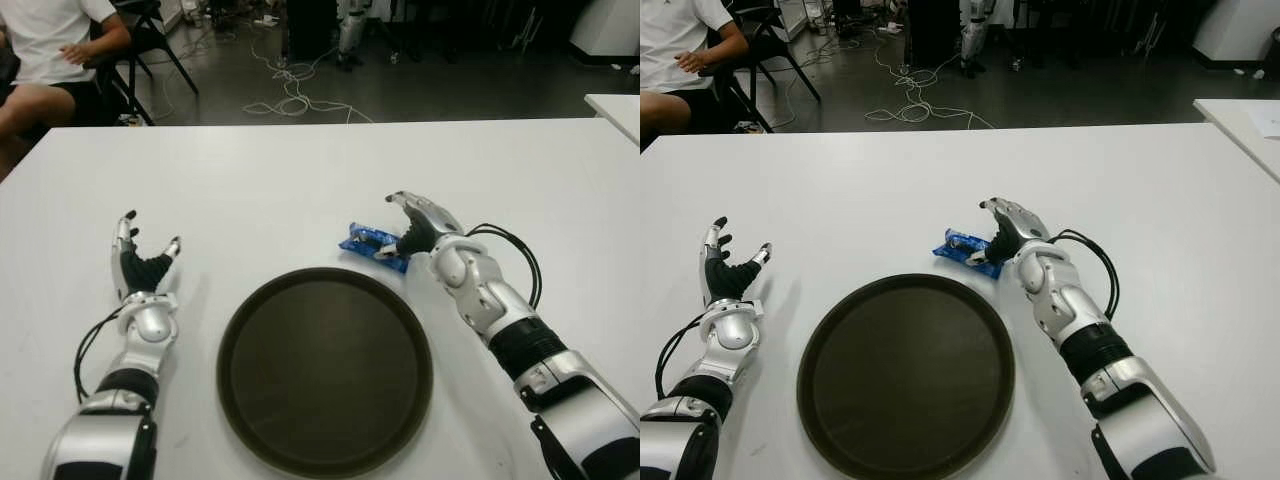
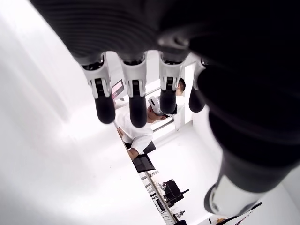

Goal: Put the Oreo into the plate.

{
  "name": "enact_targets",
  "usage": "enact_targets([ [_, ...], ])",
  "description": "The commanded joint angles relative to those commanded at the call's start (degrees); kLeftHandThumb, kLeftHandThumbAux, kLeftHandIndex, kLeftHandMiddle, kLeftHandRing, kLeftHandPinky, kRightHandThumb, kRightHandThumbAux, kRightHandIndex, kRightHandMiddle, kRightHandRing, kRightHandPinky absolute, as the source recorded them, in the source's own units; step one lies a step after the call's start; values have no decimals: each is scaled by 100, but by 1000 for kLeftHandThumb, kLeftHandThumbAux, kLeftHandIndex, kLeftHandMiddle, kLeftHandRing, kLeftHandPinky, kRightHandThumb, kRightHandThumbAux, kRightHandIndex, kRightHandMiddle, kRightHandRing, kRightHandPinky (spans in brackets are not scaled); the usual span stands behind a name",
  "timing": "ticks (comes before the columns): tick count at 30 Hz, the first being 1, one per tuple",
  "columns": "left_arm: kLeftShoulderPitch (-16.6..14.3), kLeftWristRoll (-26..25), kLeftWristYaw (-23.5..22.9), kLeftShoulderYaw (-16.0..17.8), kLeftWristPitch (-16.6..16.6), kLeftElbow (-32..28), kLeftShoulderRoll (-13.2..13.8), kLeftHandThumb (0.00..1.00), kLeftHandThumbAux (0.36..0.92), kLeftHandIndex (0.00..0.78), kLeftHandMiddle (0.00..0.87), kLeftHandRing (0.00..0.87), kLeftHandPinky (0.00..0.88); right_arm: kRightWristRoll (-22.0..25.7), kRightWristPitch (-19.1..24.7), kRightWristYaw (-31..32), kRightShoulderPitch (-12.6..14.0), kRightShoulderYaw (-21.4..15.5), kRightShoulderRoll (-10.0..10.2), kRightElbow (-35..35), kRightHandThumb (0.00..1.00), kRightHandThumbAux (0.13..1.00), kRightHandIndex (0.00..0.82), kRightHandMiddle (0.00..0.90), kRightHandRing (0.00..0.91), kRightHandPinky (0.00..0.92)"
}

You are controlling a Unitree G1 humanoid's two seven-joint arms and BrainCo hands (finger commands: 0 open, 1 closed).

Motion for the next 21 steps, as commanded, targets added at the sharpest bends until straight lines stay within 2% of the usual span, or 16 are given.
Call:
enact_targets([
  [8, 0, 20, 34, -10, 4, 10, -1, 238, 777, 106, 113, 130, 170, -14, -152, 26, -59, 50, 0, 68, 0, 725, 0, 0, 0, 31],
  [15, 3, 4, 30, 3, -27, 6, -9, 268, 774, 112, 103, 128, 197, -66, -110, 112, -89, 89, 25, 32, 0, 717, 0, 0, 0, 30],
  [21, 7, 14, 24, -5, -57, 9, -1, 266, 775, 112, 95, 118, 183, -55, -149, 143, -125, 93, 61, 103, 0, 716, 0, 0, 0, 27],
])
